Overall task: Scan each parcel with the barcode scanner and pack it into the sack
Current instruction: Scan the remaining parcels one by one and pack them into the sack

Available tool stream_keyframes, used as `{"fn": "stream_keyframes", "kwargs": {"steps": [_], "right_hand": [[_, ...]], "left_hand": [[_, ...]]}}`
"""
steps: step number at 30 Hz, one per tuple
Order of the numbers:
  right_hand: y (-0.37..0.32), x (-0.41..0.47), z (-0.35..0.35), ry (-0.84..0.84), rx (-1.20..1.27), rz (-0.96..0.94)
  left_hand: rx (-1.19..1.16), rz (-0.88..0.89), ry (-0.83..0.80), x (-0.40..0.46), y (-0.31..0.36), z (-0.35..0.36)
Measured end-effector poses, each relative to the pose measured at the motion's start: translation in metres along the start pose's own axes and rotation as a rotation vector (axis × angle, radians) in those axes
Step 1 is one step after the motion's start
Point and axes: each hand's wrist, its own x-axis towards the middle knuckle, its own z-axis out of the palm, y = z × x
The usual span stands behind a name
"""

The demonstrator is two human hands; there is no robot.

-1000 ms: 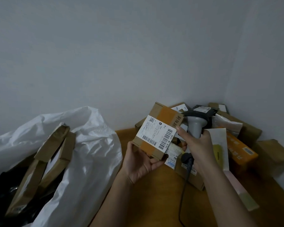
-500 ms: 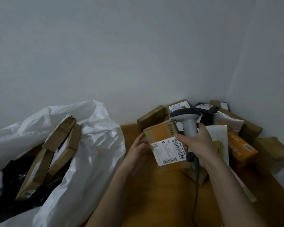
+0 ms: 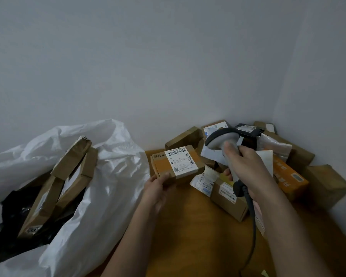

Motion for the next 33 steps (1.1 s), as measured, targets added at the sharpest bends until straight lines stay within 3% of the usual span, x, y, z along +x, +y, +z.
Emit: {"fn": "stream_keyframes", "kwargs": {"steps": [9, 33], "right_hand": [[-0.040, -0.036, -0.014, -0.101, -0.004, -0.107], [-0.080, -0.068, -0.007, -0.109, -0.168, -0.287]], "left_hand": [[-0.106, -0.008, 0.028, -0.002, -0.007, 0.003], [-0.182, 0.082, -0.032, -0.025, 0.006, -0.011]]}}
